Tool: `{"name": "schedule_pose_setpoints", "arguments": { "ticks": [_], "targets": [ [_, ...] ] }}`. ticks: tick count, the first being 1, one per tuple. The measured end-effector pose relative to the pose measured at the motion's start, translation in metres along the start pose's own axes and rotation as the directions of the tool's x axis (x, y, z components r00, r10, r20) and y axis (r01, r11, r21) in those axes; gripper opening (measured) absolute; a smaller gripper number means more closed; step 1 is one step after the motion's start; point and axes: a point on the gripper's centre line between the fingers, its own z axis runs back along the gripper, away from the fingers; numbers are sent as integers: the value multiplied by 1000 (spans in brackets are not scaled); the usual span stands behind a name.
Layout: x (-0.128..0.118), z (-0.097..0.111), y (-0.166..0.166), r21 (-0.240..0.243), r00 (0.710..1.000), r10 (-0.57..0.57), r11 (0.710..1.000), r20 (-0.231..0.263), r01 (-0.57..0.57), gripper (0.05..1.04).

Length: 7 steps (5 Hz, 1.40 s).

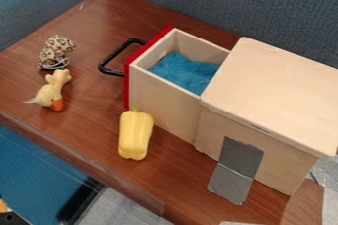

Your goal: Close the drawer.

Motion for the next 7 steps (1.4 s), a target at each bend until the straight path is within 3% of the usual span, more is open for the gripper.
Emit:
{"name": "schedule_pose_setpoints", "arguments": {
  "ticks": [1,3,4,5,7],
  "targets": [
    [-5,-16,-2,-23,999,5,1000,-39,-5,999],
    [-2,-29,-30,-68,999,-25,997,-49,22,999],
    [-1,-50,-45,-88,995,-31,996,-91,23,999],
    [-3,-72,-57,-80,988,-56,996,-143,45,999],
    [-21,-94,-62,-34,972,-94,995,-213,89,999]
  ]
}}
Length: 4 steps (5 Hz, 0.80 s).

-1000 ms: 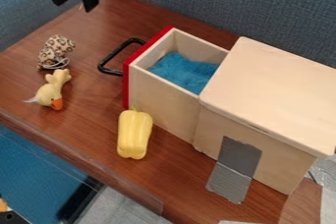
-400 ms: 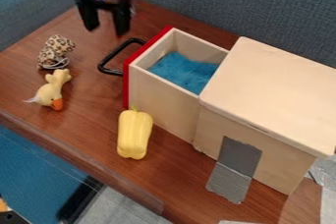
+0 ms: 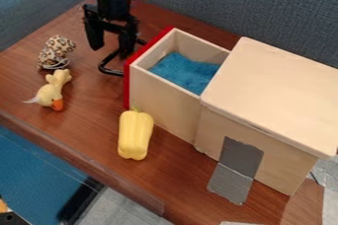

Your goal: Close the drawer.

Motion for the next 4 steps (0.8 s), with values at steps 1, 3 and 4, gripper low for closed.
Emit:
{"name": "schedule_pose_setpoints", "arguments": {
  "ticks": [1,3,4],
  "targets": [
    [-12,-9,5,16,999,-1,1000,-32,1,943],
    [-19,-17,4,-3,999,27,1000,-39,-27,377],
    [-19,-19,-5,-17,999,33,999,-36,-34,175]
  ]
}}
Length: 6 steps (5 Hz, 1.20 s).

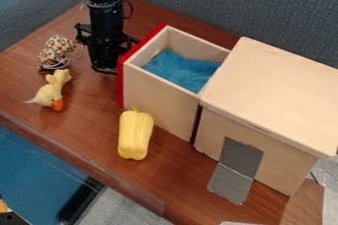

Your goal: Close the drawer.

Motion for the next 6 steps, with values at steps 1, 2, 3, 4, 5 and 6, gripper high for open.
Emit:
{"name": "schedule_pose_setpoints", "arguments": {
  "ticks": [1,2,3,4,5,6],
  "targets": [
    [-2,-1,-18,-12,1000,-30,999,-5,29,131],
    [-4,0,-34,-15,998,-61,998,3,61,130],
    [-6,2,-44,-16,997,-79,997,10,79,130],
    [-9,1,-58,-25,994,-111,993,7,111,130],
    [-6,-1,-83,-29,986,-167,986,3,167,130],
    [-8,-2,-95,-29,983,-185,982,-14,185,130]
  ]
}}
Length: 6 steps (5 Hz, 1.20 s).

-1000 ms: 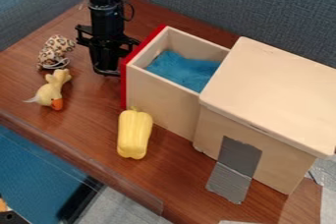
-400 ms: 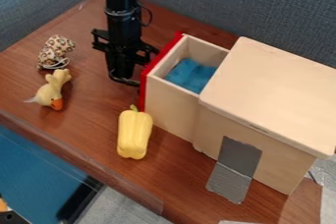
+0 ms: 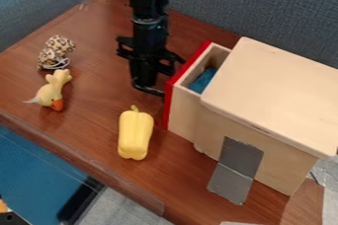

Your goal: Close the drawer.

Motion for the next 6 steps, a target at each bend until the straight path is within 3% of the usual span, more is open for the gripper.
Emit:
{"name": "schedule_pose_setpoints", "arguments": {
  "ticks": [6],
  "targets": [
    [6,-3,-46,-51,998,-56,997,-23,54,129]
  ]
}}
